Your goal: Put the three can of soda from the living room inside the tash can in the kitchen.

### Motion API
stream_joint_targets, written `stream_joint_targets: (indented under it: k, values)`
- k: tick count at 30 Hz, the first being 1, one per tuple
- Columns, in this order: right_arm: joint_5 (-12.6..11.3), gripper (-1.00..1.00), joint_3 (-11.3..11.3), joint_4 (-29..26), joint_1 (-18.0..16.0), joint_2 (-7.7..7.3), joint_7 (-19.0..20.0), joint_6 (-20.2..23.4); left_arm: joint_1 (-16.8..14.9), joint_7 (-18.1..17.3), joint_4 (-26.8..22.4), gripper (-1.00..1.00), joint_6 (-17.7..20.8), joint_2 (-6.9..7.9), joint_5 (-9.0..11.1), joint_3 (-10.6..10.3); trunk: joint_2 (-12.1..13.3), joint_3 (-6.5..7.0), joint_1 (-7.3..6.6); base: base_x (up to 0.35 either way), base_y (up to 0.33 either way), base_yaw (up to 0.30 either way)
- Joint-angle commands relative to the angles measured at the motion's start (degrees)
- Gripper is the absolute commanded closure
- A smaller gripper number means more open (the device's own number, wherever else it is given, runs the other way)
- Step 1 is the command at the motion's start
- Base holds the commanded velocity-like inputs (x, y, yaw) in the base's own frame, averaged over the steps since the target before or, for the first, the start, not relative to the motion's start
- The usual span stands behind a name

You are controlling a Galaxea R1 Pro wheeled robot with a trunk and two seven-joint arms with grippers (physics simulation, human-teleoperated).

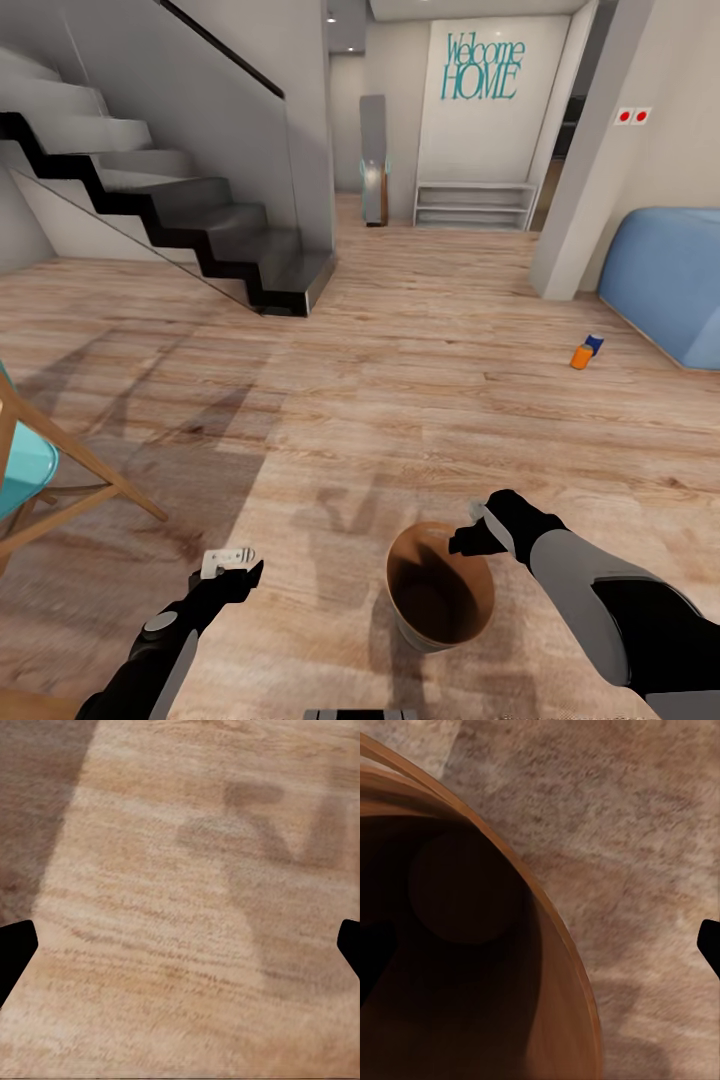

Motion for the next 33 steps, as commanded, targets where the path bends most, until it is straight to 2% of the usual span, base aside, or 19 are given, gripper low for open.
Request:
stream_joint_targets:
  k: [1,5,18,24,31,33]
  values:
    - [0.0,-1.0,0.0,0.0,0.0,0.0,0.0,0.0,0.0,0.0,0.0,-1.0,0.0,0.0,0.0,0.0,-0.02,-0.23,0.02,0.0,0.0,0.0]
    - [0.0,-1.0,0.0,0.01,0.0,-0.01,0.0,0.0,0.0,0.0,0.0,-1.0,0.0,-0.01,0.0,0.0,-0.07,-1.11,0.13,0.0,0.0,0.0]
    - [0.0,-1.0,0.0,0.01,0.08,-0.11,0.02,-0.07,0.0,0.0,0.0,-1.0,0.0,-0.02,0.0,0.0,-0.07,-1.11,0.13,0.0,0.0,0.0]
    - [0.04,-1.0,-0.03,0.01,0.49,-0.16,0.01,-0.1,0.0,0.04,0.0,-1.0,0.0,-0.02,0.0,0.0,-0.15,-2.44,0.28,0.0,0.0,0.0]
    - [0.03,-1.0,-0.08,-0.07,1.57,-0.46,0.06,-0.22,0.0,0.06,0.0,-1.0,0.0,-0.02,0.0,0.0,-0.15,-2.44,0.28,0.0,0.0,0.0]
    - [0.08,-1.0,-0.04,-0.08,1.83,-0.95,0.08,-0.26,0.0,0.06,0.0,-1.0,-0.02,-0.02,0.0,0.0,-0.15,-2.44,0.28,0.0,0.0,0.0]
